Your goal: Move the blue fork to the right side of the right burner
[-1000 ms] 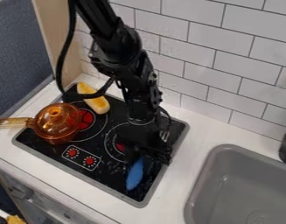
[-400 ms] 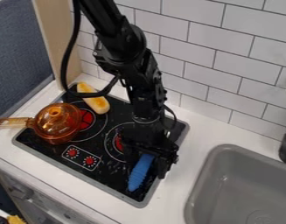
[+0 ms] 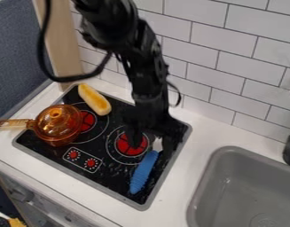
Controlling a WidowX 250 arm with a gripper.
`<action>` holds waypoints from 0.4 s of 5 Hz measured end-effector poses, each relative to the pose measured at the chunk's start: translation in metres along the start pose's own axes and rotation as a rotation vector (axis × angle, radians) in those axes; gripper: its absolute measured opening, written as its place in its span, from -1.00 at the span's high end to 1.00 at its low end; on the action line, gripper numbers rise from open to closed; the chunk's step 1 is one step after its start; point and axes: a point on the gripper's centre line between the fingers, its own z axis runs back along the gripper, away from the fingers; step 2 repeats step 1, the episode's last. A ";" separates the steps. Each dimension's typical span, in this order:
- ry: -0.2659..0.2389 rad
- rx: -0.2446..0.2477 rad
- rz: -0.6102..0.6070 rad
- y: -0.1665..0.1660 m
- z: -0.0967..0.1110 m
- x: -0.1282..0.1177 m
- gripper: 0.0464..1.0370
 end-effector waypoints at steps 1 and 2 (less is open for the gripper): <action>-0.055 -0.022 -0.005 0.002 0.022 0.005 -0.93; -0.055 -0.022 -0.005 0.002 0.022 0.005 -0.93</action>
